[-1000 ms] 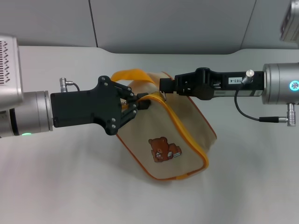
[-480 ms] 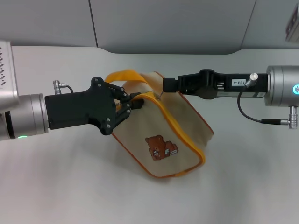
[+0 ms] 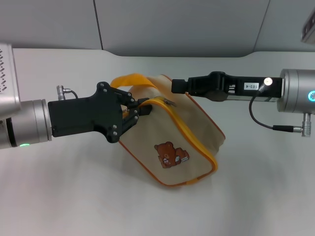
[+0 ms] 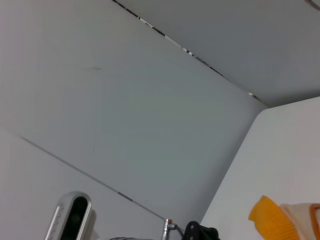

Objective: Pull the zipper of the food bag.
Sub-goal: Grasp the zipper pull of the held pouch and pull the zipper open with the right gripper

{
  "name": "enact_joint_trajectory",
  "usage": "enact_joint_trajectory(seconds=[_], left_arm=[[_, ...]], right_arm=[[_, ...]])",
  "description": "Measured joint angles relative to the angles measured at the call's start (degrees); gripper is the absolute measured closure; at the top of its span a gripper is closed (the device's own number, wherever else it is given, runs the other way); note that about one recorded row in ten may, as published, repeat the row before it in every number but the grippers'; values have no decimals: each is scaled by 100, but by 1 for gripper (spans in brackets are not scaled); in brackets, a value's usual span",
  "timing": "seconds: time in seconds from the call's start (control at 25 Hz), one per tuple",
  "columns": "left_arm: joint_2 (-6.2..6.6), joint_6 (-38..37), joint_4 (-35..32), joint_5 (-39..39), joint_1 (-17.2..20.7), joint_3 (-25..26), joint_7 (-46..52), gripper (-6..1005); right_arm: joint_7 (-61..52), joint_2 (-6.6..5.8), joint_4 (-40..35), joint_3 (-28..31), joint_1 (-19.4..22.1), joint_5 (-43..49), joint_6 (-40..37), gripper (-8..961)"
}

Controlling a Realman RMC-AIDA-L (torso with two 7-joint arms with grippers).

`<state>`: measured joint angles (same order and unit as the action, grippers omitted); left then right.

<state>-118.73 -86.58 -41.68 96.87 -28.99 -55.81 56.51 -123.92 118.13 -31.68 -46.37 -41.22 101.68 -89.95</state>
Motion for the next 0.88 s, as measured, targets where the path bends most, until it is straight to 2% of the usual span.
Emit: enact_joint_trajectory(seconds=[0.32,0.36,0.44,0.56,0.72,0.88], left_arm=[[-1,-4,2,-57,16,0,-10,943],[-1,8,2,-60,17,0,-10,943],[-1,13,2,-62,17,0,-11,943],[-1,14,11,-101,17,0,-13,943],[0,14,48,-155,16,0,-14,943],[0,14,66,-169,12,0,-16,943]], right_arm=[[-73,-1,18,70,41,-20,53,948],[-281,-77,112,161,76,-46,31,955],[-364,-118,188,207,89,-54,22,951],[-517,-279,749,418,116,-54,3,945],[-540,-324,1049,449,156,-54,-128,859],[-680,-236,1130,512,288,-54,-215,773]])
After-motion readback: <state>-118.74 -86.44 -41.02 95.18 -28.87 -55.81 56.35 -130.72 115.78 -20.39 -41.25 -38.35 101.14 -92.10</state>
